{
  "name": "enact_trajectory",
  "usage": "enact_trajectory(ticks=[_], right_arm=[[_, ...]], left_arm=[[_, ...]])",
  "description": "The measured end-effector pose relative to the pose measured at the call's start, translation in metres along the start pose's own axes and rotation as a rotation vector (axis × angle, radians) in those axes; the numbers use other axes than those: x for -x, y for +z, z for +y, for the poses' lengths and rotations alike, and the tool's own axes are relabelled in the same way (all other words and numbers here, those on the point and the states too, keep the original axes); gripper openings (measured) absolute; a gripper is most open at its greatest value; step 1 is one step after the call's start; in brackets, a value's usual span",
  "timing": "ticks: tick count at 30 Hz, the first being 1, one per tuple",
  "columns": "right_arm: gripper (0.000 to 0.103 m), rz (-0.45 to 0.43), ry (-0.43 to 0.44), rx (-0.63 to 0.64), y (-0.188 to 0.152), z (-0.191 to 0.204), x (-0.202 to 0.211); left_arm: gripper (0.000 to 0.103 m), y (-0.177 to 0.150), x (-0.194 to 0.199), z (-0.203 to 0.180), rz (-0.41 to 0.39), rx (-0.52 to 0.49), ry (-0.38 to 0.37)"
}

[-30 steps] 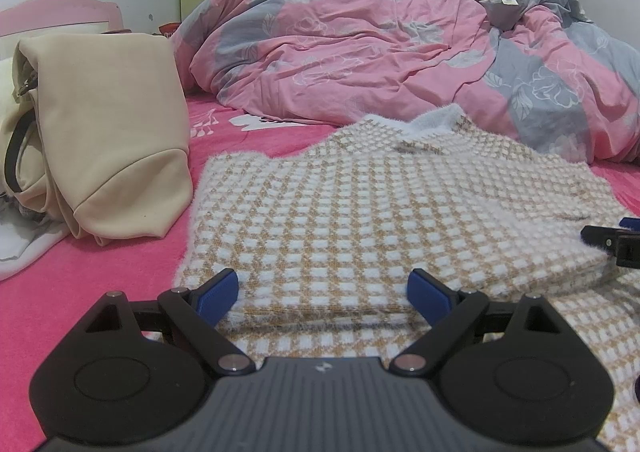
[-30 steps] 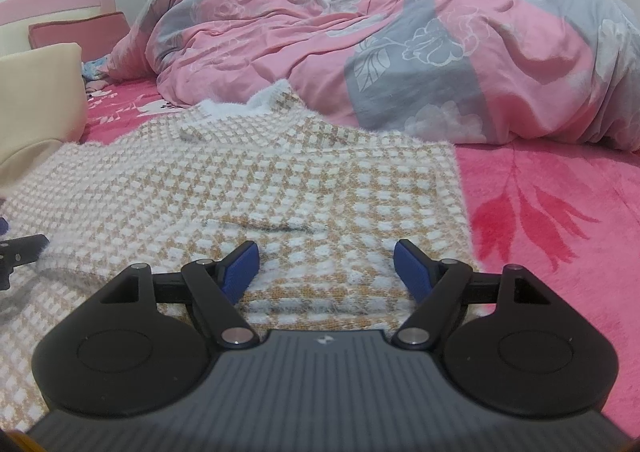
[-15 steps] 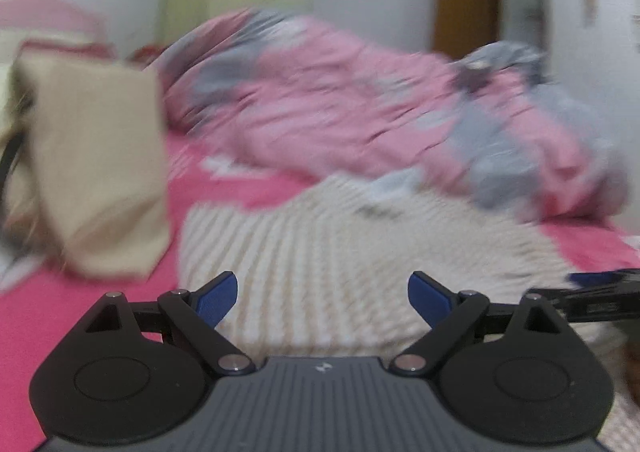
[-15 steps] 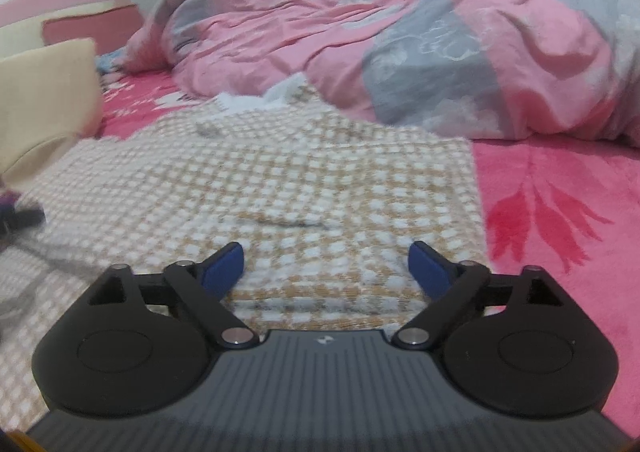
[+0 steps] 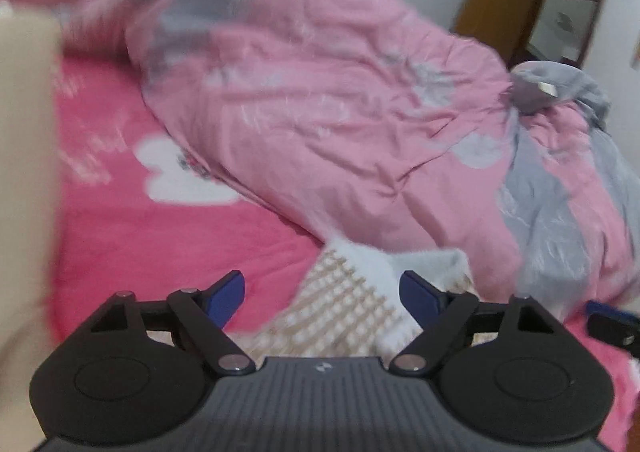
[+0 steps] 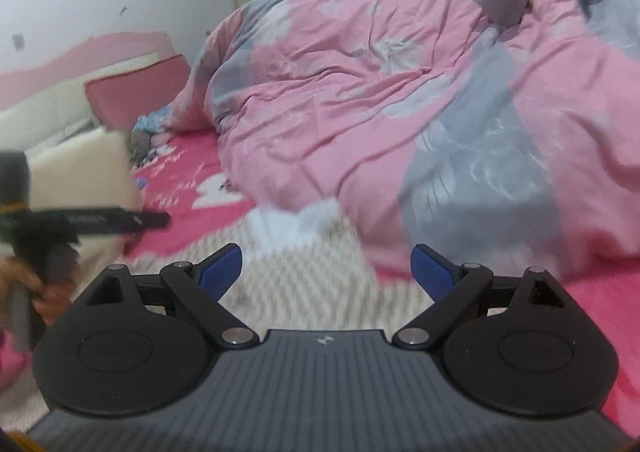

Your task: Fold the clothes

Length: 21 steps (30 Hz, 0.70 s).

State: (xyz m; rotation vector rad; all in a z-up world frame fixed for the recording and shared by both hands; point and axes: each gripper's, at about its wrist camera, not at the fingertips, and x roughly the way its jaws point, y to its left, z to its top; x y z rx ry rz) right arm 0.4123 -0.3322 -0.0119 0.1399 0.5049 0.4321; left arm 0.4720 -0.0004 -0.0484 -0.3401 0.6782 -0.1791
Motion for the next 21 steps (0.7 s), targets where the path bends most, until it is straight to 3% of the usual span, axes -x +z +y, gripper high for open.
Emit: enact_trajectory(ticks=[2, 5, 10, 13, 14, 15, 17, 21], right_arm=[[0.085, 0.030, 0.015, -0.040, 0.010, -0.006, -0.036], [0.081, 0.070, 0.013, -0.061, 0.017, -0.008, -0.084], [0.077, 0.112, -0.027, -0.039, 0.023, -0.003, -0.137], [0.070, 0.117, -0.049, -0.013, 0.024, 0.000, -0.153], [0.060, 0.118, -0.049, -0.018, 0.024, 0.000, -0.155], [0.053, 0.121, -0.045, -0.026, 0.025, -0.001, -0.153], [0.020, 0.127, -0.037, -0.042, 0.026, -0.002, -0.148], [0.008, 0.137, -0.020, -0.073, 0.028, -0.004, -0.139]], left_arm=[[0.083, 0.005, -0.030, 0.004, 0.070, 0.049, -0.026], [0.081, 0.008, -0.054, 0.003, 0.059, 0.050, 0.019], [0.067, 0.007, -0.080, 0.000, 0.065, 0.034, 0.045], [0.045, 0.004, -0.084, -0.002, 0.032, 0.041, 0.050], [0.031, 0.004, -0.084, -0.004, 0.024, 0.044, 0.052], [0.023, 0.004, -0.083, -0.006, 0.016, 0.041, 0.055], [0.013, 0.003, -0.080, -0.012, 0.002, 0.031, 0.062], [0.010, 0.001, -0.060, -0.024, -0.048, 0.000, 0.058]])
